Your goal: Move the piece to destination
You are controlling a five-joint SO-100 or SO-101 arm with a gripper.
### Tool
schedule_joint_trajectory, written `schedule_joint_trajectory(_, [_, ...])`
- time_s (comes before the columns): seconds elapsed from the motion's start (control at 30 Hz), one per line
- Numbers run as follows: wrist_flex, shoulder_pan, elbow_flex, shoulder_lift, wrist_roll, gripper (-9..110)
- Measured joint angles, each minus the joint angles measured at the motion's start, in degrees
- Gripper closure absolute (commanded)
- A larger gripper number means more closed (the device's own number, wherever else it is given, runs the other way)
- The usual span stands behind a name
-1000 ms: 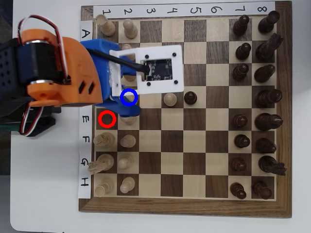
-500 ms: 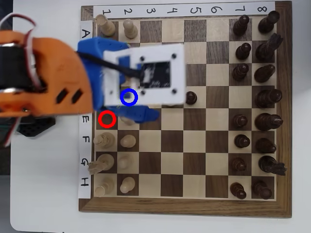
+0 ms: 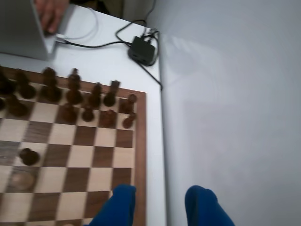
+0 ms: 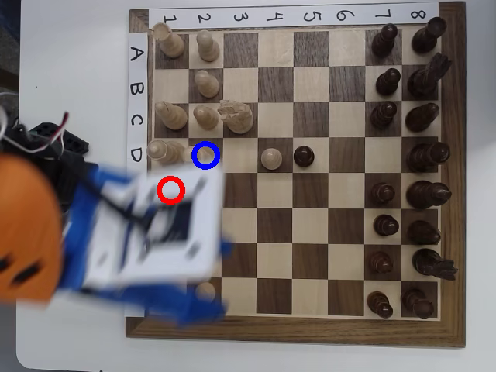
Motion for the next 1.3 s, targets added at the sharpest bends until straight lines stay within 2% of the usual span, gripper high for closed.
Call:
schedule_joint_trajectory(0.3, [-14.68,22.06,23.2,16.17,-23.64,101])
schedule_joint_trajectory(0.6, [-19.78,39.55,40.69,31.46,-38.5,101])
schedule_joint_trajectory(1.0, [-17.67,57.74,68.73,57.74,-52.47,101])
schedule_joint_trajectory(1.3, [-16.61,64.6,88.68,73.3,-55.11,101])
